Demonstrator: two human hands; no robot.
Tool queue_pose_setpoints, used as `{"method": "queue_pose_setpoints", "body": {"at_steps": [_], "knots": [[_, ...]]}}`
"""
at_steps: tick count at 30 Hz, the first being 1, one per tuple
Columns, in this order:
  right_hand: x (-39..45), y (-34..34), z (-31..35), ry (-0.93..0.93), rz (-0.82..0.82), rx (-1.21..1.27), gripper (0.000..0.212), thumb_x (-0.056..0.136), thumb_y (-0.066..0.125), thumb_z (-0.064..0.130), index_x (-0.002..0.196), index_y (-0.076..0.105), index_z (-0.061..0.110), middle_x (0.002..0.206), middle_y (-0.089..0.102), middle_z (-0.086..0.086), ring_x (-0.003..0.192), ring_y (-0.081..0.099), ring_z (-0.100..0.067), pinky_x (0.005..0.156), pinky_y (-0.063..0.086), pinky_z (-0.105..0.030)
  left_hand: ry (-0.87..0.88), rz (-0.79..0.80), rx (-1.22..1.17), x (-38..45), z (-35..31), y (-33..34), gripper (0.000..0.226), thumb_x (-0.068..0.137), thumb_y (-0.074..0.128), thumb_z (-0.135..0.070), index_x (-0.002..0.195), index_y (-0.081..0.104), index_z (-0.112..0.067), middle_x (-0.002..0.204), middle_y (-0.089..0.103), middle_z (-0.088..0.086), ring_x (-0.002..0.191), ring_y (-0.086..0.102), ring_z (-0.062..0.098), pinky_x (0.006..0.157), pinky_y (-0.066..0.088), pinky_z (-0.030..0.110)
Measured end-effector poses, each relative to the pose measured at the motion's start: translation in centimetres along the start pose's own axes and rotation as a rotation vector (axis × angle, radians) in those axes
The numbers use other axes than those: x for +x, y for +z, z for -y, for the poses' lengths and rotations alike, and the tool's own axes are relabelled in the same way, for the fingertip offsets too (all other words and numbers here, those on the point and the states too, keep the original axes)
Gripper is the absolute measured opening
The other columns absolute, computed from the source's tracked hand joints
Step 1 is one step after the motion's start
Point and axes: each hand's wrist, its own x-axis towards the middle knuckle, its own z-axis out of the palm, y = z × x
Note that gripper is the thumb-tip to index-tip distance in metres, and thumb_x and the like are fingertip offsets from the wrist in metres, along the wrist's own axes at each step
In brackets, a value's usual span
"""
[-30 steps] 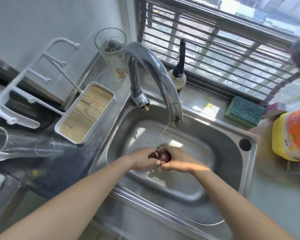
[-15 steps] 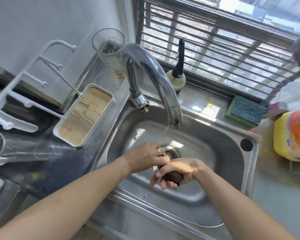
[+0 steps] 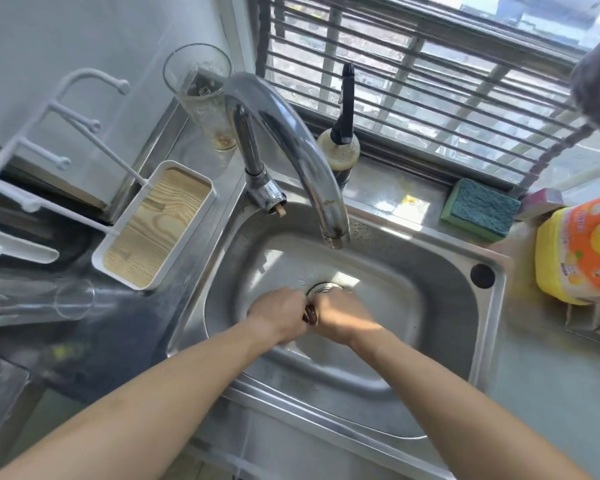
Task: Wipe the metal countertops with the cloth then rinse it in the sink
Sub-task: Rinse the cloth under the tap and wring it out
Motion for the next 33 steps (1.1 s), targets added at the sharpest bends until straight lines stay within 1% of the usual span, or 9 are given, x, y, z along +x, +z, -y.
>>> {"method": "queue_pose_setpoints", "body": {"at_steps": [5, 10, 16, 20, 24, 26, 27, 29, 33], "knots": [[-0.4, -1.2, -1.0, -0.169, -0.091, -0.185, 0.022, 0.088, 0.060, 0.030, 0.101, 0.066, 0.013, 0.098, 0.071, -0.015, 0.091, 0.065, -0.038, 0.067, 0.044, -0.035, -0.093, 0.129, -0.636, -1.0, -0.7, 0.7, 0.013, 0.076, 0.055, -0.028, 0.079, 0.058, -0.015, 0.078, 0.068, 0.013, 0.070, 0.064, 0.032, 0.060, 0.043, 0.029], [-0.8, -2.0, -0.6, -0.134, -0.081, -0.102, 0.015, 0.091, 0.054, 0.028, 0.083, 0.051, 0.016, 0.093, 0.071, -0.013, 0.087, 0.063, -0.037, 0.062, 0.032, -0.036, -0.259, 0.428, -1.169, -2.5, -1.7, 0.8, 0.027, 0.084, 0.057, -0.012, 0.065, 0.039, -0.022, 0.051, 0.029, -0.002, 0.036, 0.022, 0.011, 0.041, 0.015, 0.015], [-1.6, -1.4, -0.6, 0.011, -0.117, 0.063, 0.021, 0.089, 0.056, 0.033, 0.083, 0.054, 0.013, 0.072, 0.059, -0.001, 0.073, 0.057, -0.027, 0.058, 0.035, -0.036, -0.203, 0.863, -1.385, -1.2, 1.0, 0.0, 0.050, 0.094, 0.044, -0.068, 0.068, 0.044, -0.026, 0.051, 0.027, -0.013, 0.036, 0.018, 0.001, 0.035, 0.009, 0.014], [-1.0, -0.1, -1.3, -0.079, -0.088, 0.159, 0.027, 0.083, 0.065, 0.036, 0.082, 0.045, 0.018, 0.078, 0.050, 0.002, 0.079, 0.056, -0.032, 0.062, 0.032, -0.033, -0.061, 0.461, -0.996, -0.1, 2.2, 1.4, 0.037, 0.101, 0.046, -0.058, 0.087, 0.052, -0.024, 0.067, 0.046, -0.006, 0.051, 0.041, 0.010, 0.045, 0.028, 0.023], [-1.1, -0.2, -1.9, 0.092, 0.131, 0.685, 0.055, 0.070, 0.082, 0.054, 0.098, 0.057, 0.014, 0.096, 0.068, -0.012, 0.087, 0.061, -0.017, 0.080, 0.052, -0.033, 0.172, 0.013, -0.224, 1.0, 4.5, 1.4, 0.014, 0.093, 0.062, -0.044, 0.097, 0.055, -0.032, 0.106, 0.061, 0.003, 0.105, 0.060, 0.029, 0.079, 0.044, 0.035], [-1.4, -0.5, -2.6, 0.168, 0.255, 1.090, 0.065, 0.072, 0.085, 0.060, 0.099, 0.059, 0.006, 0.106, 0.065, -0.030, 0.098, 0.060, -0.026, 0.112, 0.032, -0.063, 0.375, -0.191, -0.050, 1.0, 5.1, 1.4, 0.019, 0.094, 0.063, -0.034, 0.112, 0.064, -0.027, 0.100, 0.054, 0.004, 0.098, 0.057, 0.030, 0.077, 0.045, 0.038], [-1.6, -0.6, -3.1, 0.166, 0.335, 1.255, 0.067, 0.076, 0.084, 0.056, 0.107, 0.060, 0.002, 0.109, 0.062, -0.031, 0.104, 0.056, -0.031, 0.094, 0.038, -0.040, 0.499, -0.308, 0.018, 1.1, 5.4, 1.5, 0.025, 0.094, 0.063, -0.027, 0.119, 0.065, -0.027, 0.096, 0.052, 0.004, 0.091, 0.054, 0.028, 0.074, 0.045, 0.038], [-1.9, -1.0, -3.4, 0.120, 0.505, 1.506, 0.070, 0.083, 0.080, 0.046, 0.130, 0.057, -0.001, 0.123, 0.062, -0.024, 0.115, 0.055, -0.035, 0.111, 0.037, -0.065, 0.687, -0.539, 0.049, 1.1, 5.0, 1.9, 0.034, 0.092, 0.063, -0.017, 0.124, 0.063, -0.028, 0.092, 0.051, 0.003, 0.082, 0.048, 0.024, 0.068, 0.041, 0.035], [-2.4, -1.1, -2.7, 0.004, 0.883, 1.595, 0.057, 0.098, 0.055, 0.037, 0.147, 0.046, 0.010, 0.143, 0.051, -0.032, 0.134, 0.053, -0.039, 0.104, 0.051, -0.055, 0.774, -0.771, 0.041, 1.2, 3.7, 1.6, 0.019, 0.098, 0.056, -0.018, 0.113, 0.065, -0.025, 0.096, 0.055, 0.003, 0.079, 0.047, 0.024, 0.068, 0.043, 0.037]]}}
